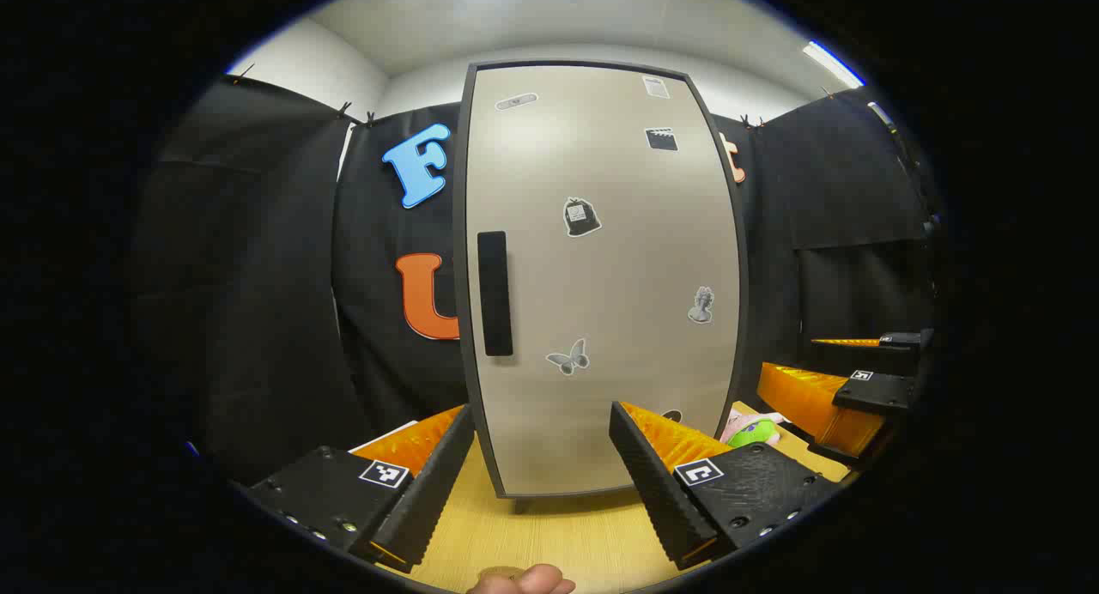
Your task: Open the cabinet door with the right hand, grasp the bottle in the cabinet with the left hand and place it on the coaster, then close the cabinet door with the right hand.
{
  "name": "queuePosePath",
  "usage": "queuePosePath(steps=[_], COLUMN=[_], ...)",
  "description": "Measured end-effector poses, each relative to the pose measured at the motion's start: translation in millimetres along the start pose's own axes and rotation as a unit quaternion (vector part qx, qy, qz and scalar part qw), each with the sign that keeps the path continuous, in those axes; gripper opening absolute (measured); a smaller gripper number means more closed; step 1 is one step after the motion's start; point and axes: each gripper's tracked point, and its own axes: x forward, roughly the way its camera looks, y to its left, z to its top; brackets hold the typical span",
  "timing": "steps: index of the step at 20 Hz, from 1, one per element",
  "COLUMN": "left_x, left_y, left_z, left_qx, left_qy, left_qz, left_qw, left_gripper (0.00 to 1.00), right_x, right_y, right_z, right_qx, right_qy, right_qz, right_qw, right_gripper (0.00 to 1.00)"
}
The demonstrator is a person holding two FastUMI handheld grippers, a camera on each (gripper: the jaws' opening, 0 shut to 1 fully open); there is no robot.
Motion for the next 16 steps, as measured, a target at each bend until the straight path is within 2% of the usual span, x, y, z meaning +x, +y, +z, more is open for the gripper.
queuePosePath(steps=[12,16], left_x=[-0.4,-3.6], left_y=[-3.9,-1.3], left_z=[3.7,5.2], left_qx=[-0.003,0.001], left_qy=[-0.007,-0.012], left_qz=[-0.005,-0.008], left_qw=[1.000,1.000], left_gripper=[0.96,0.96], right_x=[-2.2,-0.5], right_y=[1.1,9.4], right_z=[-0.3,2.2], right_qx=[-0.001,-0.005], right_qy=[0.002,-0.002], right_qz=[0.005,0.019], right_qw=[1.000,1.000], right_gripper=[0.99,1.00])
